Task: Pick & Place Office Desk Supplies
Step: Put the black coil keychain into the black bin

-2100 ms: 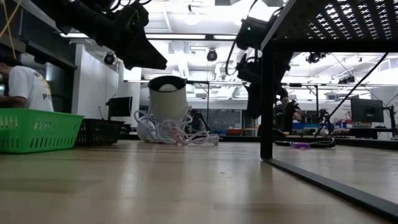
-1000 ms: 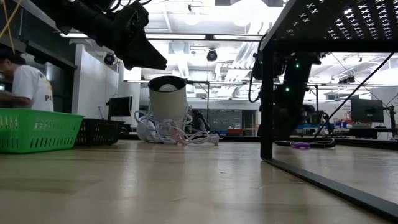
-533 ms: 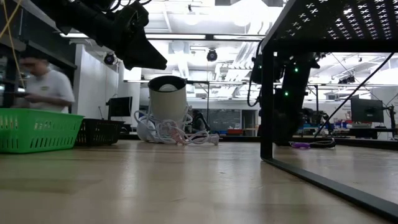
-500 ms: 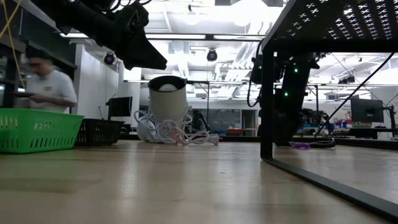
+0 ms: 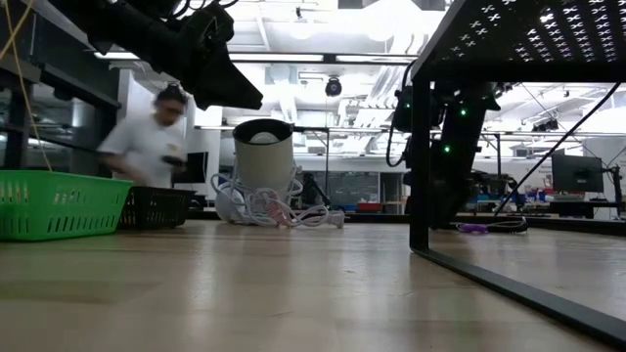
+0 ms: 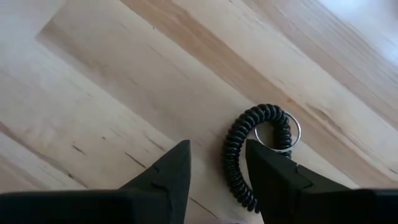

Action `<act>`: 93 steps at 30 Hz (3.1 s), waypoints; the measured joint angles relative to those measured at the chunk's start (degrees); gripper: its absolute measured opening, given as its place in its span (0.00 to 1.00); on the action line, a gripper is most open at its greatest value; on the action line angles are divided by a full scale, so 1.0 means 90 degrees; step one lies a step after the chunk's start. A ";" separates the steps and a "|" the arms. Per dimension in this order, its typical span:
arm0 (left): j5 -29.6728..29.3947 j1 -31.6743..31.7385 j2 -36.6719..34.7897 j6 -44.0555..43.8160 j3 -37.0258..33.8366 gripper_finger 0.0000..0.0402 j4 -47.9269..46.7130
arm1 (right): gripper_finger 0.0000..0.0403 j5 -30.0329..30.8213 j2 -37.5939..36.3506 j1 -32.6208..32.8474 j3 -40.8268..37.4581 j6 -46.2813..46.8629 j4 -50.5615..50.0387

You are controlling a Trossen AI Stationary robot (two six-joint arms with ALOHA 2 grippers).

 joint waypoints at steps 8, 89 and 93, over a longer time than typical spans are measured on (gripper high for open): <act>0.0000 0.0000 0.0000 -0.0002 0.0000 0.33 0.0002 | 0.22 0.0049 0.0006 -0.0092 0.0000 0.0015 -0.0006; 0.0000 0.0000 0.0000 -0.0002 0.0000 0.33 0.0124 | 0.05 -0.4947 -0.0192 0.2214 0.0002 0.1235 0.6263; 0.0000 0.0000 0.0000 -0.0002 0.0000 0.33 0.0160 | 0.05 -0.4949 -0.0192 0.2214 0.0002 0.1236 0.6263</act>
